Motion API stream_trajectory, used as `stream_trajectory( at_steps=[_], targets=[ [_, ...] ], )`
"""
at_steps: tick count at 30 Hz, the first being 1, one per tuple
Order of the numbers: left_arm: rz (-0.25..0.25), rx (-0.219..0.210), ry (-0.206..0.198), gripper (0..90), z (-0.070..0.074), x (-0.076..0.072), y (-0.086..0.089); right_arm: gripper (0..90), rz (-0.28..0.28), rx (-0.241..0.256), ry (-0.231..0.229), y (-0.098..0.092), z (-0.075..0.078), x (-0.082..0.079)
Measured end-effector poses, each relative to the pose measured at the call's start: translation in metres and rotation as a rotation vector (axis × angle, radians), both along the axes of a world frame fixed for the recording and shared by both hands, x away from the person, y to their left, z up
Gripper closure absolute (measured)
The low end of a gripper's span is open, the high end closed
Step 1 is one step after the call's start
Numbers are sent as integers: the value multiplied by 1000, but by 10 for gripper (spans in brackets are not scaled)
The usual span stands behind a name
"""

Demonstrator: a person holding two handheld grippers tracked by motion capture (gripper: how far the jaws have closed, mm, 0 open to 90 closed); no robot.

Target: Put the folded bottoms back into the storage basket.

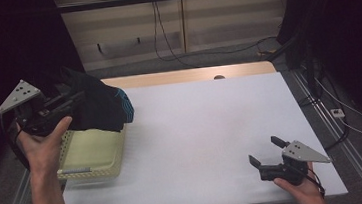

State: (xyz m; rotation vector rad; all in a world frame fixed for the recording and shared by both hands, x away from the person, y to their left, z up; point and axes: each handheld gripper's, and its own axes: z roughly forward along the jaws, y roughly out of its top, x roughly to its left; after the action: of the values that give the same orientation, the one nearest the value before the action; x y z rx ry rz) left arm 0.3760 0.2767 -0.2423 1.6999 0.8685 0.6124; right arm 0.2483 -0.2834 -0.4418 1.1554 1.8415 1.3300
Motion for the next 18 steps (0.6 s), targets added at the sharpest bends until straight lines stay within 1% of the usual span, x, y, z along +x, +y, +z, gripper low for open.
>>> stream_trajectory(
  at_steps=[12, 13, 18],
  targets=[
    [34, 29, 23, 765, -4, 1, 18, 25, 0, 0, 0, 0, 0, 0],
    [39, 26, 25, 764, -4, 1, 20, 25, 0, 0, 0, 0, 0, 0],
    [35, 33, 40, 764, -7, 2, 29, 25, 2, -2, 0, 0, 0, 0]
  ],
)
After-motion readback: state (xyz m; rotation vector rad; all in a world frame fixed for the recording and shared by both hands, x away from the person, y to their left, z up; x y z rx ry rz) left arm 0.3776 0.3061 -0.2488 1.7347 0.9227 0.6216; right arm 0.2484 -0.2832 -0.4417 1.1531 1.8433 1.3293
